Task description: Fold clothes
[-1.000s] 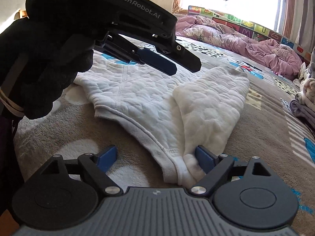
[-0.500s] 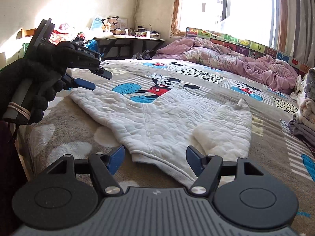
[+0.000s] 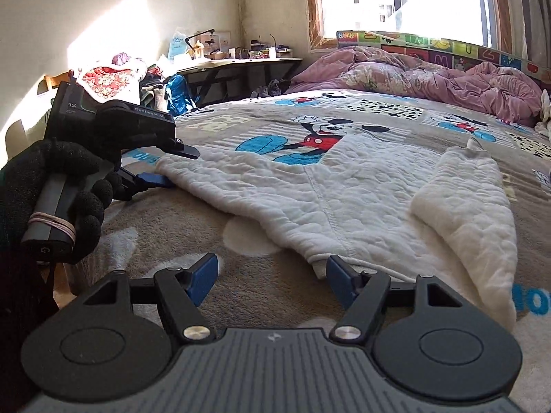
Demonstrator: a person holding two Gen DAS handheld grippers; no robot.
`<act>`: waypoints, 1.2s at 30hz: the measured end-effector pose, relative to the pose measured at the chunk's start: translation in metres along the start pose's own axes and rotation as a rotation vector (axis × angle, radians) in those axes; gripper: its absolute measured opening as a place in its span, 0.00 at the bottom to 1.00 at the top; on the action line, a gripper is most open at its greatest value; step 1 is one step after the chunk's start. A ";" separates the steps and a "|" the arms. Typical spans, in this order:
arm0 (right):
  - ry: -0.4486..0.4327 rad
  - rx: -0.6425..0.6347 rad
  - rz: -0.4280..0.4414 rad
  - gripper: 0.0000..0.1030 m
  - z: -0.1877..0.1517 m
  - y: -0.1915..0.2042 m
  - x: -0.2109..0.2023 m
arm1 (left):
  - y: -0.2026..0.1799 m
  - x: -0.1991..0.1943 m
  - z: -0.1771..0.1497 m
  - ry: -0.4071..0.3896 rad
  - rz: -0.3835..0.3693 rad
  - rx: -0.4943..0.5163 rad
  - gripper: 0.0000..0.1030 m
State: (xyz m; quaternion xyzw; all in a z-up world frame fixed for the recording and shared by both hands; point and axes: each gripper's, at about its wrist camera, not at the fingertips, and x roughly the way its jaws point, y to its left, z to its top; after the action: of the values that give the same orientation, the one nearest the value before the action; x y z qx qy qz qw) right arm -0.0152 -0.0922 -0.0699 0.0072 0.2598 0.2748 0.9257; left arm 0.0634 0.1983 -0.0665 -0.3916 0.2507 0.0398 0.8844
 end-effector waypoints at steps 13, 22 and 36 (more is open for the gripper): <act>-0.326 0.832 0.162 0.74 -0.020 -0.139 -0.052 | -0.164 0.009 -0.091 0.057 -0.481 0.646 0.08; -0.415 0.963 0.163 0.82 -0.026 -0.184 -0.054 | -0.204 0.037 -0.155 0.206 -0.553 0.835 0.08; -0.303 0.956 0.014 0.17 -0.003 -0.216 -0.019 | -0.196 0.031 -0.137 0.272 -0.648 0.887 0.19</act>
State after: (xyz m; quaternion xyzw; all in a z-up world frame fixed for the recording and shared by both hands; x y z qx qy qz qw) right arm 0.0789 -0.2859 -0.0975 0.4719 0.2195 0.1269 0.8444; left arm 0.0859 -0.0384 -0.0273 -0.0411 0.2220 -0.3938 0.8910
